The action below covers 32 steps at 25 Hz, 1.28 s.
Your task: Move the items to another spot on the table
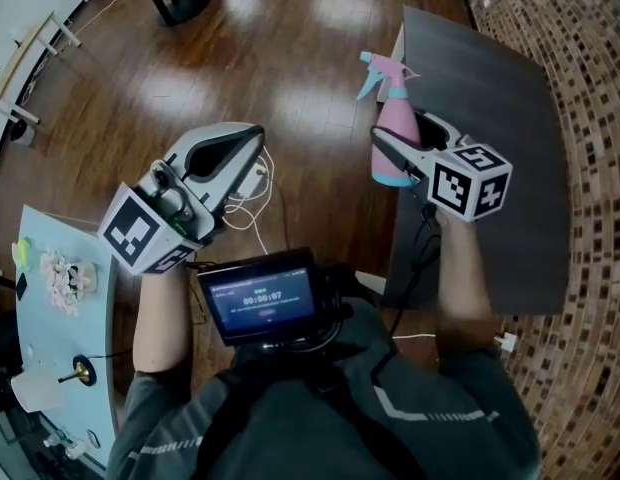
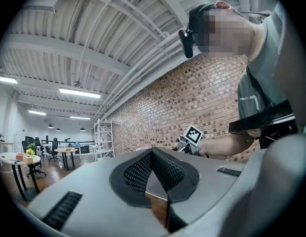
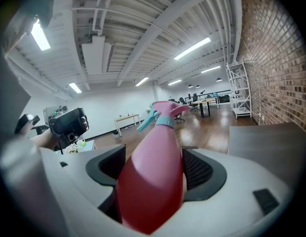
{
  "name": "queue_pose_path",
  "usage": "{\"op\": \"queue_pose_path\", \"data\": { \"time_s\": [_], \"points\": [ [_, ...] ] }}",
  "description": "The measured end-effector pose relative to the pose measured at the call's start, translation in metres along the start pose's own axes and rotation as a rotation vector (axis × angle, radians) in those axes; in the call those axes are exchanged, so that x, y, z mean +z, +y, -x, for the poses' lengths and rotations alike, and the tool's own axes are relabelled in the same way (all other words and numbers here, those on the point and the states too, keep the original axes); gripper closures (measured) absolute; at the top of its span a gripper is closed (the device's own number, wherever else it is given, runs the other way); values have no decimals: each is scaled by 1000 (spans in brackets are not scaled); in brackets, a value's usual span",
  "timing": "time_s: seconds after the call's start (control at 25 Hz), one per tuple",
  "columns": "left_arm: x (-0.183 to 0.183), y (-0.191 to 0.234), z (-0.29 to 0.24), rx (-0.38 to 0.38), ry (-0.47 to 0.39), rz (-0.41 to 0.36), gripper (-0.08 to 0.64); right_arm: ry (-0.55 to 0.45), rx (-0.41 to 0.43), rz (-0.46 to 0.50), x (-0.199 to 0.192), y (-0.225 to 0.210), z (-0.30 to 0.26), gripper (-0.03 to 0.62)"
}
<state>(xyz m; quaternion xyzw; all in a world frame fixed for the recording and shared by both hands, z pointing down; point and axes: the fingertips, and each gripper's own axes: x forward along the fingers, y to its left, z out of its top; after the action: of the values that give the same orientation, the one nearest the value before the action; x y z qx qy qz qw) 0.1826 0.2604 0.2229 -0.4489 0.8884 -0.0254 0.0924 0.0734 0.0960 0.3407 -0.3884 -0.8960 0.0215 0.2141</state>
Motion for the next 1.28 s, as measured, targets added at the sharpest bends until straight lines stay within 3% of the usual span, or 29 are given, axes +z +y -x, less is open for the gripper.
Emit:
{"op": "queue_pose_path", "data": {
  "time_s": [0.4, 0.88, 1.28],
  "points": [
    [-23, 68, -39, -75, -1, 10, 563, -15, -76, -32, 20, -51, -47, 224],
    [-48, 179, -162, -257, -14, 24, 563, -46, -168, -73, 70, -137, -102, 224],
    [-69, 226, -255, -363, -51, 33, 563, -100, -211, -74, 114, -196, -130, 224]
  ]
}}
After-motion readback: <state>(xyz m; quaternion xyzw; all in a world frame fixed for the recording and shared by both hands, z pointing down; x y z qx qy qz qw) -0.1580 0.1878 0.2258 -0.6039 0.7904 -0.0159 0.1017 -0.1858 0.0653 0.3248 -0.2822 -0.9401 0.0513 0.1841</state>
